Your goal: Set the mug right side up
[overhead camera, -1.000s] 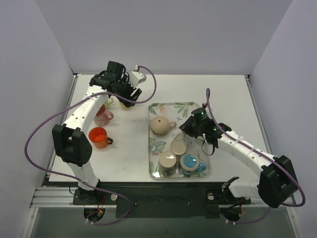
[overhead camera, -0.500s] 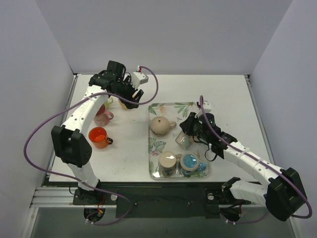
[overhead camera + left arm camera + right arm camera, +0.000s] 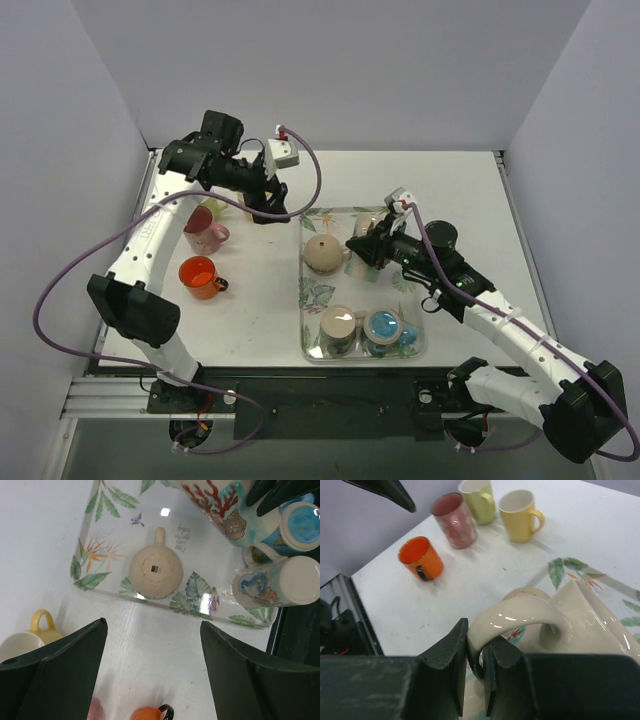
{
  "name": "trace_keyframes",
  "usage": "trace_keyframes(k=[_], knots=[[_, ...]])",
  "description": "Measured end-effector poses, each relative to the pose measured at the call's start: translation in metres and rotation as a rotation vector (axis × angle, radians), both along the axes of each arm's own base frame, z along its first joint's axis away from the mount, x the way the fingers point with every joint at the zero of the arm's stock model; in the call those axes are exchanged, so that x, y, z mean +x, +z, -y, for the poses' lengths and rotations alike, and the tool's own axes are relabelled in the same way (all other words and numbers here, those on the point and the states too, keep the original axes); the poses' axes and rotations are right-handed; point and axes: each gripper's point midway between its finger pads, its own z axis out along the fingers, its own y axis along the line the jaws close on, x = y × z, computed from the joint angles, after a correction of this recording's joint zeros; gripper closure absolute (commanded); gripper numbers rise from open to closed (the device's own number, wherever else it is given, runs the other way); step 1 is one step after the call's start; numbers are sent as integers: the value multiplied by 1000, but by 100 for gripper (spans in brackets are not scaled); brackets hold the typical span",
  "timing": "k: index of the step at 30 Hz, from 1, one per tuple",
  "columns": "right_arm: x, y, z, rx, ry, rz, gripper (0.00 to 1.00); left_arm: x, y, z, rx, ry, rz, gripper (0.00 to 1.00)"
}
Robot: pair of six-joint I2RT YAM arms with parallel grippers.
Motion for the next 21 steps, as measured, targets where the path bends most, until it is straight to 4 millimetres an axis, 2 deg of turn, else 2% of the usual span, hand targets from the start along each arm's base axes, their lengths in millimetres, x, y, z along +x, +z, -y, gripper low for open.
trace_keyframes(k=[3,7,12,15,18,21], knots=[[-11,25,-13,40,104,36,100,-15,13,10,-20,-73,26,11],[-27,72,-28,136,233,124,100,-45,30,30,-47,-195,69,10],[-51,107,-42,192,363,194,100,-73,60,48,-117,-322,114,10],[-65,115,-49,202,426,211,100,-80,82,52,-155,-356,167,10],[-76,115,-53,200,477,213,100,-86,104,56,-190,-393,233,9],[-83,110,-56,184,511,207,100,-94,112,66,-210,-439,259,9]])
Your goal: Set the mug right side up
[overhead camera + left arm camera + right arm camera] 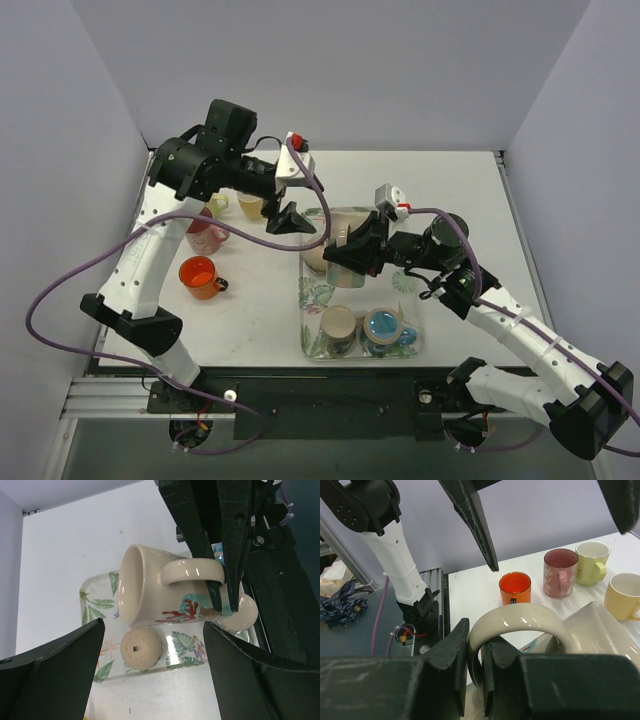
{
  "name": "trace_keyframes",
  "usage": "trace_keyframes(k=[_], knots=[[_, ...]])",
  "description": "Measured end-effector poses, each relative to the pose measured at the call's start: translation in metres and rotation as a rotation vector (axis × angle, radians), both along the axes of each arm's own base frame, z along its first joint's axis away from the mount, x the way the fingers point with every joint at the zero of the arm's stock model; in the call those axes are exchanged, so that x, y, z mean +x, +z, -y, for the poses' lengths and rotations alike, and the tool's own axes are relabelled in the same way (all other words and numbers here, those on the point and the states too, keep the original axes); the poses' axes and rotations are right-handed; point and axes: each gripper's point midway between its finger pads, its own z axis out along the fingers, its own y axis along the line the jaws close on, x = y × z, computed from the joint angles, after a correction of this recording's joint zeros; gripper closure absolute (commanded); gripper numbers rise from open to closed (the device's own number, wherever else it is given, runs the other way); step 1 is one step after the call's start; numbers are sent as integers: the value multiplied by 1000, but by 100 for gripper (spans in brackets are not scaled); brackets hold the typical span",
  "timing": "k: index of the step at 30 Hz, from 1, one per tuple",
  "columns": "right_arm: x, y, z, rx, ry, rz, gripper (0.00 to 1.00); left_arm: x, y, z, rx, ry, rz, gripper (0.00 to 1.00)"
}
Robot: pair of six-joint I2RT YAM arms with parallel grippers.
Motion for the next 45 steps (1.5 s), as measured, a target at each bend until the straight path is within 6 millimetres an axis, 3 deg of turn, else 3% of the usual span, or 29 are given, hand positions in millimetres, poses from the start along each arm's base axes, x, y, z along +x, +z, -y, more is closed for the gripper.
trace_keyframes(k=[5,10,14,16,21,23,24,25,26,31,35,40,45], knots=[[-5,-7,-2,-27,20,1,100,-1,-18,20,23,-54,-43,9],[-7,-9,-2,-36,28,5,100,15,-45,34,62,-64,-95,9],[-8,-11,-2,-44,30,13,100,16,-56,39,69,-78,-123,15],[-8,-11,-2,-48,29,23,100,11,-58,40,62,-104,-135,32],[-7,-17,1,-78,24,56,100,-2,-60,44,26,-197,-132,55],[-8,-20,2,-91,24,65,100,-5,-60,45,10,-229,-119,70],[-8,-21,3,-97,24,67,100,-6,-61,45,4,-241,-114,87],[-9,-22,4,-103,23,71,100,-7,-63,44,3,-249,-116,97],[-8,-23,5,-108,22,74,100,-9,-64,42,6,-251,-128,100],[-14,-25,9,-122,56,114,100,-19,-70,31,24,-234,-245,100],[-11,-28,11,-128,41,101,100,-21,-78,24,101,-111,-381,100],[14,-39,10,-170,-75,111,98,-6,-85,14,173,89,-401,100],[51,-66,-2,-224,-177,86,79,21,-104,-8,265,304,-378,100]])
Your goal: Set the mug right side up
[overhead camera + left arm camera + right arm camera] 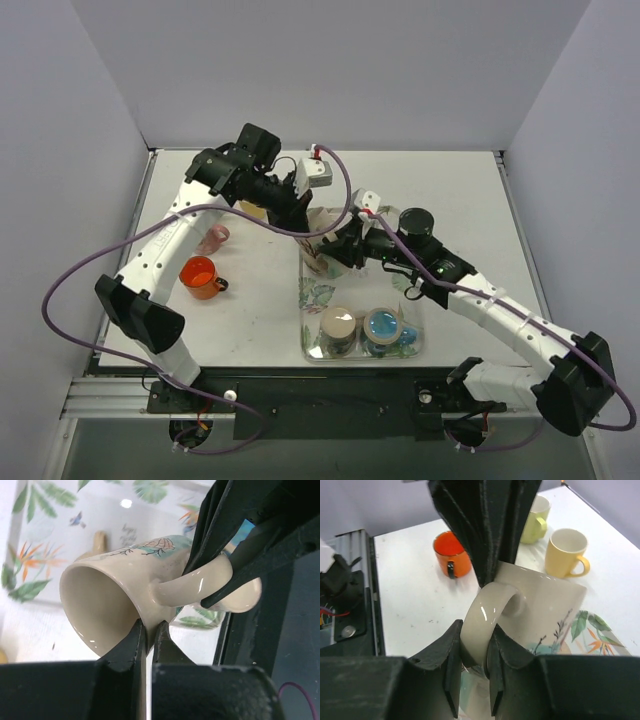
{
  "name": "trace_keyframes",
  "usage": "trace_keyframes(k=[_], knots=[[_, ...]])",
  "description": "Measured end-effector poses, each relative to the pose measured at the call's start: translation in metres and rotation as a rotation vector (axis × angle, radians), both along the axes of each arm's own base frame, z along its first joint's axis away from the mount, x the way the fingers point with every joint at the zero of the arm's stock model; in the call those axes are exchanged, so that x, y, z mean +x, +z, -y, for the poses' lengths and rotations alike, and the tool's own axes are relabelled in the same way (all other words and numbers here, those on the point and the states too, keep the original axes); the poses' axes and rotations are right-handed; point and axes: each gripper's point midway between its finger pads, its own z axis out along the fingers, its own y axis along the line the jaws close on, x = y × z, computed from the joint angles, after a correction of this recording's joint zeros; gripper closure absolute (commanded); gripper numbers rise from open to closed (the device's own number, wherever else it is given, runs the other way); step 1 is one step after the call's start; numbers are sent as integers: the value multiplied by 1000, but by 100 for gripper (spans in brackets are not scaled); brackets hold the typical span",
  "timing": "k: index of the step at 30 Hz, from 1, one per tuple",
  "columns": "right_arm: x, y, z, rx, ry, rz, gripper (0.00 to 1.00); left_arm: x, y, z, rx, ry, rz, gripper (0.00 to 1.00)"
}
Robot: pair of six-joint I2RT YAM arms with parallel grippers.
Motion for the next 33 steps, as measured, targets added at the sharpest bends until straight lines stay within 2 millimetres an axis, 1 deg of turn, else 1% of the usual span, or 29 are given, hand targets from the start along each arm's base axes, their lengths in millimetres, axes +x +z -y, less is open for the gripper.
trace_keyframes(k=[1,2,3,4,5,6,7,8,9,10,13,14,15,16,20,22,24,25,27,28,30,33], knots=[[6,-6,-3,-9,-17,-7,75,4,-3,-3,19,25,4,100],[12,-13,-5,-16,-34,-21,67,8,-9,-7,44,54,9,100],[18,-19,-7,-23,-59,-44,63,9,-13,-11,66,71,7,100],[24,-23,-7,-25,-86,-63,60,9,-17,-14,81,81,4,100],[30,-25,-9,-21,-110,-79,58,15,-22,-19,120,105,37,100],[36,-24,-10,-14,-130,-89,54,22,-25,-25,151,132,67,100],[40,-22,-11,-6,-148,-94,53,27,-27,-31,173,158,81,100],[43,-21,-11,0,-159,-96,48,31,-30,-37,189,179,86,100],[45,-18,-12,9,-168,-97,46,34,-32,-45,209,203,92,100],[47,-14,-12,20,-177,-94,41,38,-34,-52,226,223,99,100],[51,-6,-11,39,-198,-90,35,45,-40,-70,266,276,120,100],[52,-5,-11,42,-206,-91,30,48,-43,-76,281,295,132,100],[53,-4,-10,45,-213,-92,28,50,-47,-83,296,312,142,100],[54,-4,-9,43,-222,-94,23,52,-55,-91,315,331,150,100],[59,-6,-1,30,-278,-99,21,59,-91,-116,399,392,139,100],[63,-9,7,14,-335,-108,20,59,-113,-125,440,409,126,100],[69,-14,20,-10,-414,-129,18,57,-129,-129,465,416,111,100],[73,-18,26,-20,-457,-142,11,56,-138,-131,475,418,103,100],[84,-26,45,-36,-581,-184,9,55,-151,-132,486,426,97,100],[90,-30,57,-48,-651,-205,8,55,-154,-132,487,426,103,100],[100,-37,82,-66,-788,-246,3,58,-154,-133,484,440,126,100],[113,-39,120,-52,-968,-296,3,61,-154,-134,476,456,142,100]])
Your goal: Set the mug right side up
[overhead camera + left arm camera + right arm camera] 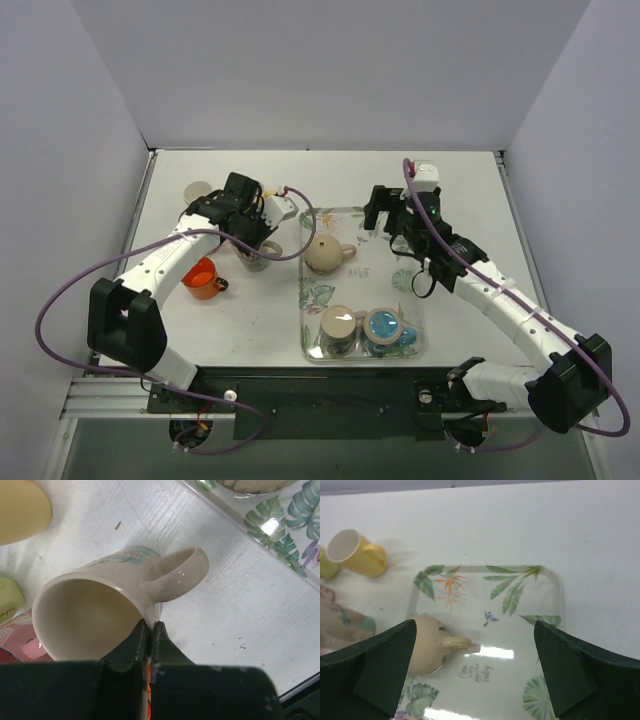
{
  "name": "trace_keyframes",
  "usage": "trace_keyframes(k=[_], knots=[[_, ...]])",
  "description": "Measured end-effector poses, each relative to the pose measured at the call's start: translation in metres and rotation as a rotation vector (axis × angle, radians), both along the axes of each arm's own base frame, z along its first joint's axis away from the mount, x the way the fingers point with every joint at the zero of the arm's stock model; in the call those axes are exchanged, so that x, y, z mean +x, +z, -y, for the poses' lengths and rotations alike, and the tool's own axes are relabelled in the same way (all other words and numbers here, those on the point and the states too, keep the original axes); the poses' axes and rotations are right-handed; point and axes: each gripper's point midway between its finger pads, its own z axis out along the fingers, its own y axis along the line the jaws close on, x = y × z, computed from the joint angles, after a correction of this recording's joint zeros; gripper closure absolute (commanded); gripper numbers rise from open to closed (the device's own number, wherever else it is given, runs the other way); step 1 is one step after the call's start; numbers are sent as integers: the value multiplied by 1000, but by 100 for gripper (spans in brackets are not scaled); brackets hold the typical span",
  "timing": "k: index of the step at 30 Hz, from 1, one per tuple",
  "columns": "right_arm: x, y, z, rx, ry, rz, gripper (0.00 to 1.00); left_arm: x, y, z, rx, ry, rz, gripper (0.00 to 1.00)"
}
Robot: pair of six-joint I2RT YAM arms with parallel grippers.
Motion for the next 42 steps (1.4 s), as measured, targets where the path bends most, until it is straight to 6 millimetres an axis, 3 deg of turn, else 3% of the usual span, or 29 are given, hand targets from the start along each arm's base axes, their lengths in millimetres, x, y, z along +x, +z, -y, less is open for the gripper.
trace_keyframes(k=[5,9,17,18,22,24,27,31,37,42], knots=[[9,8,53,78,-222,-11,3,4,-1,0,-4,5,33,100],[6,12,60,118,-260,-15,3,14,-2,-2,18,18,68,100],[-10,-25,71,83,-358,-208,9,35,-2,2,47,27,80,100],[-13,-30,72,84,-374,-240,10,36,-2,2,49,27,76,85],[-27,-56,74,96,-416,-366,12,42,-1,5,56,17,58,38],[-35,-66,73,97,-420,-425,13,45,4,9,47,5,65,20],[-48,-76,72,112,-433,-493,18,48,16,13,22,-7,87,17],[-50,-89,54,280,-455,-546,32,46,35,16,-13,-15,125,15],[-17,-135,-13,614,-451,-708,29,40,74,15,-77,-19,197,15],[-14,-165,-44,697,-467,-815,28,37,83,9,-79,-14,215,15]])
